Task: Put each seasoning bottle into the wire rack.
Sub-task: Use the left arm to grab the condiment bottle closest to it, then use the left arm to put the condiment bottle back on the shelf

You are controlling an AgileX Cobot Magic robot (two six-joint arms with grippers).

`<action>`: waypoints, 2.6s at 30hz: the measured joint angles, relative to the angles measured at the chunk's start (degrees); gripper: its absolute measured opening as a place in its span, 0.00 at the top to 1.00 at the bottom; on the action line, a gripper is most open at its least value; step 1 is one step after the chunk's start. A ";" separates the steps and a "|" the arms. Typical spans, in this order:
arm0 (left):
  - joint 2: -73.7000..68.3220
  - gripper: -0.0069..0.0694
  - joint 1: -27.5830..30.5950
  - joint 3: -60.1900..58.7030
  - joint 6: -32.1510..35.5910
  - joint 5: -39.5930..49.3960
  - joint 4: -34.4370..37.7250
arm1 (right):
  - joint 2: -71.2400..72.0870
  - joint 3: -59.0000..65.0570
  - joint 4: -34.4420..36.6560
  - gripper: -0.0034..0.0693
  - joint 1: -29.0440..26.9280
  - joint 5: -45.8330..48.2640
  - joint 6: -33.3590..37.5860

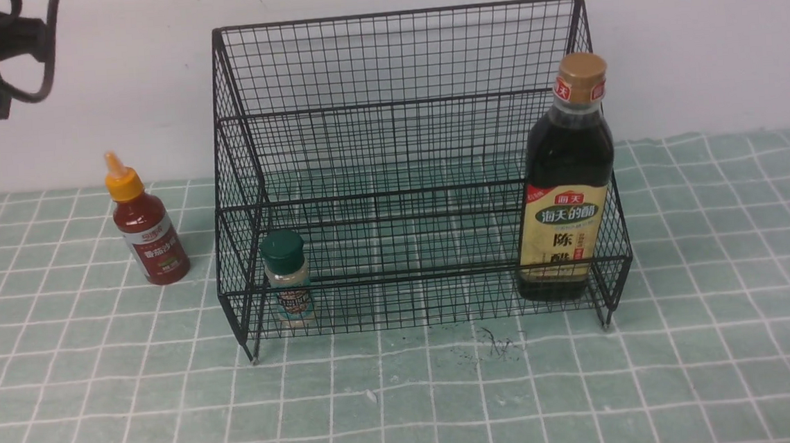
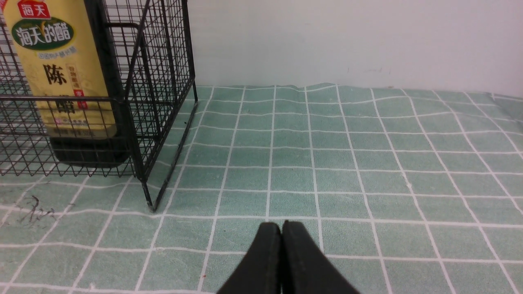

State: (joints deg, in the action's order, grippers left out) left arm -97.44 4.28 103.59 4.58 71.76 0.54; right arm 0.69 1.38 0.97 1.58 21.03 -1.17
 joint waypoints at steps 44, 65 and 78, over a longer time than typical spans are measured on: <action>-11.19 0.53 -3.38 21.32 -1.13 0.10 -1.34 | 0.00 0.00 0.23 0.97 0.00 0.06 0.00; -14.78 0.53 -23.75 22.75 -3.27 1.92 0.07 | 0.00 0.00 0.23 0.97 0.00 0.06 0.00; -23.16 0.53 -23.75 22.58 -3.27 1.51 -0.01 | 0.00 0.00 0.23 0.97 0.00 0.06 0.00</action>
State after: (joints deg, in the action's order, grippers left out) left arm -120.61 -19.47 126.17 1.31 73.27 0.53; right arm 0.69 1.38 1.21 1.58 21.09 -1.17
